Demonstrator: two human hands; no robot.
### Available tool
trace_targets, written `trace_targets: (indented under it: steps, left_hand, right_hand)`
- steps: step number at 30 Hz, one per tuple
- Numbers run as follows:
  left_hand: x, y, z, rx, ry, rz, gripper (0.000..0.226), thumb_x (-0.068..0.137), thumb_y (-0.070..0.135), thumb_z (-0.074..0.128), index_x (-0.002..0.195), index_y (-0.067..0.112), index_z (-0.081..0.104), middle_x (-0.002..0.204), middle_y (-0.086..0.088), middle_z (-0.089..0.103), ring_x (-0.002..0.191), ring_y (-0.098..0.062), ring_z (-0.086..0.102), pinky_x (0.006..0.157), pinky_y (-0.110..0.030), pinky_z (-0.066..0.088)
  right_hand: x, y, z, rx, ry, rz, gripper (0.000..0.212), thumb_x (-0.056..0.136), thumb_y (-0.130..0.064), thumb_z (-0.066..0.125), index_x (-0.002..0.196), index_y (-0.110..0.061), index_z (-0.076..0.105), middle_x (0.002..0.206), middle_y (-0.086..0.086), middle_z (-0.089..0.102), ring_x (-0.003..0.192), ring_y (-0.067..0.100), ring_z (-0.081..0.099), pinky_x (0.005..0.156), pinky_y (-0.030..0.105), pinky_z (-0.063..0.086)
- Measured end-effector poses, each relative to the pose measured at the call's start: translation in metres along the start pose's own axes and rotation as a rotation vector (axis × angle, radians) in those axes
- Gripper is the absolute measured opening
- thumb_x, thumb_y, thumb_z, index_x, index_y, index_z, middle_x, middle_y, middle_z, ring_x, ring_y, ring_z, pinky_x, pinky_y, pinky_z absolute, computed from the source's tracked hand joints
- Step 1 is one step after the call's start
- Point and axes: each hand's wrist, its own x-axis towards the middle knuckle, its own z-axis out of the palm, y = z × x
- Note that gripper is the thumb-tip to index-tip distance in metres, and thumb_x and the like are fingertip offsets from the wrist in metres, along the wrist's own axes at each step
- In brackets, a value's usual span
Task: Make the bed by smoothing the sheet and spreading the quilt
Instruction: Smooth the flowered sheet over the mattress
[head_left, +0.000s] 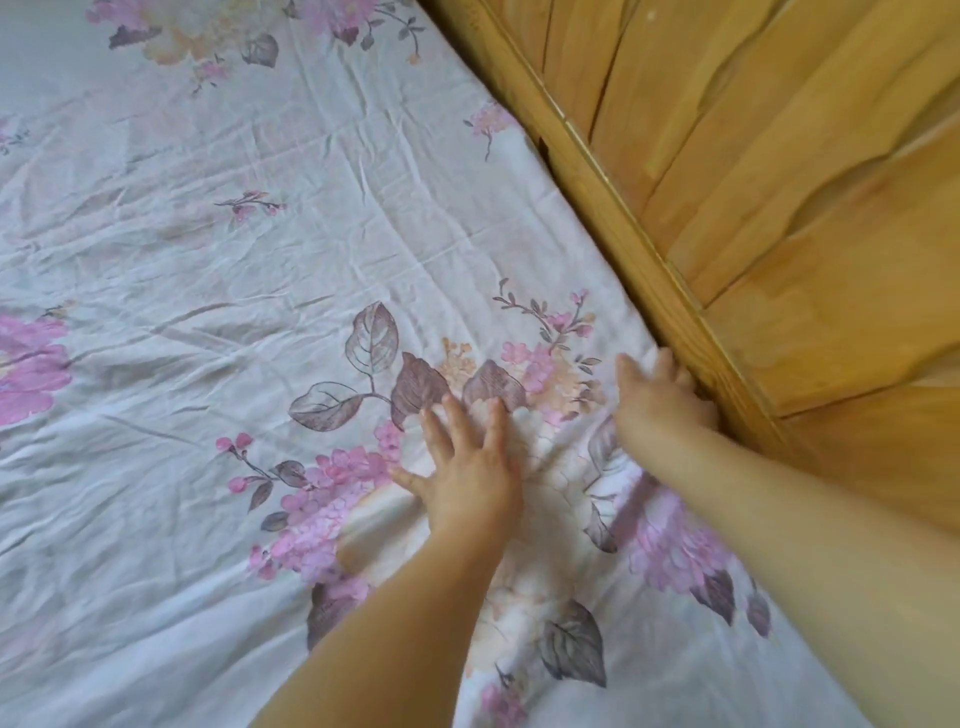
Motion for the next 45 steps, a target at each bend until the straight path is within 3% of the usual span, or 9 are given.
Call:
trace_targets:
  steps: [3, 5, 10, 15, 20, 26, 34, 40, 45]
  left_hand:
    - [-0.025, 0.021, 0.016, 0.002, -0.083, 0.048, 0.059, 0.097, 0.041, 0.035, 0.145, 0.049, 0.002, 0.156, 0.001, -0.024, 0.142, -0.031, -0.026, 0.099, -0.077, 0.002]
    - [-0.041, 0.026, 0.022, 0.065, -0.183, 0.117, 0.067, 0.094, 0.039, 0.045, 0.145, 0.05, 0.003, 0.156, 0.003, -0.026, 0.142, -0.03, -0.027, 0.102, -0.076, 0.005]
    - [-0.055, 0.01, 0.016, 0.107, -0.246, 0.207, 0.067, 0.091, 0.024, 0.057, 0.145, 0.045, 0.023, 0.158, 0.005, -0.013, 0.146, -0.025, -0.014, 0.105, -0.07, 0.023]
    - [-0.085, -0.009, 0.042, 0.096, -0.357, 0.118, 0.078, 0.091, 0.021, 0.055, 0.145, 0.051, 0.008, 0.153, 0.004, -0.033, 0.141, -0.031, -0.028, 0.11, -0.062, 0.024]
    - [-0.135, -0.027, 0.069, 0.109, -0.395, 0.12, 0.071, 0.092, 0.01, 0.045, 0.143, 0.051, 0.018, 0.155, 0.006, -0.028, 0.143, -0.031, -0.024, 0.106, -0.057, 0.033]
    - [-0.144, -0.047, 0.069, 0.111, -0.439, 0.142, 0.064, 0.092, 0.005, 0.046, 0.139, 0.046, 0.03, 0.156, 0.005, -0.023, 0.145, -0.03, -0.018, 0.105, -0.061, 0.031]
    - [-0.196, -0.075, 0.084, 0.197, -0.541, 0.145, 0.075, 0.089, -0.002, 0.046, 0.142, 0.049, 0.027, 0.155, 0.007, -0.027, 0.145, -0.028, -0.02, 0.108, -0.056, 0.031]
    - [-0.23, -0.084, 0.098, 0.252, -0.553, 0.208, 0.076, 0.091, 0.0, 0.046, 0.142, 0.051, 0.023, 0.156, 0.007, -0.022, 0.145, -0.027, -0.018, 0.109, -0.055, 0.03]
    - [-0.263, -0.077, 0.122, 0.281, -0.557, 0.191, 0.089, 0.088, -0.004, 0.05, 0.14, 0.058, 0.014, 0.152, 0.008, -0.033, 0.142, -0.025, -0.028, 0.102, -0.074, 0.019]
  right_hand:
    - [-0.039, 0.001, 0.036, -0.077, 0.067, -0.36, 0.058, 0.099, -0.033, 0.036, 0.148, -0.045, 0.008, 0.159, -0.005, -0.011, 0.145, 0.03, 0.004, 0.107, 0.052, 0.034]
    - [-0.055, 0.013, 0.044, -0.147, -0.019, -0.359, 0.067, 0.096, -0.035, 0.044, 0.147, -0.048, 0.004, 0.158, -0.004, -0.011, 0.144, 0.033, 0.006, 0.104, 0.049, 0.037]
    - [-0.06, 0.009, 0.004, -0.275, -0.067, -0.295, 0.06, 0.088, -0.01, 0.053, 0.144, -0.023, 0.033, 0.138, 0.011, 0.039, 0.126, 0.032, 0.043, 0.086, 0.037, 0.045]
    - [-0.085, 0.037, 0.049, -0.24, -0.214, -0.401, 0.071, 0.096, -0.03, 0.045, 0.144, -0.055, -0.001, 0.159, -0.006, -0.015, 0.146, 0.034, -0.01, 0.104, 0.053, 0.038]
    - [-0.098, 0.014, 0.032, -0.386, -0.175, -0.305, 0.063, 0.093, -0.008, 0.04, 0.149, -0.032, 0.023, 0.144, 0.012, 0.038, 0.125, 0.033, 0.045, 0.09, 0.04, 0.046]
    - [-0.122, -0.003, 0.076, -0.364, -0.241, -0.454, 0.091, 0.09, -0.014, 0.053, 0.144, -0.053, -0.01, 0.155, 0.007, -0.028, 0.142, 0.046, -0.009, 0.103, 0.051, 0.041]
    - [-0.212, 0.075, 0.116, -0.268, -0.257, -0.307, 0.092, 0.086, 0.007, 0.037, 0.147, -0.05, -0.001, 0.157, 0.005, -0.023, 0.145, 0.037, -0.012, 0.106, 0.039, 0.036]
    - [-0.251, 0.07, 0.135, -0.211, -0.25, -0.271, 0.06, 0.089, -0.003, 0.039, 0.142, -0.031, 0.033, 0.153, 0.014, 0.02, 0.126, 0.033, 0.043, 0.093, 0.037, 0.047]
    - [-0.303, 0.094, 0.167, -0.201, -0.344, -0.321, 0.075, 0.09, -0.005, 0.042, 0.147, -0.047, 0.015, 0.159, 0.004, -0.009, 0.144, 0.032, 0.014, 0.1, 0.038, 0.043]
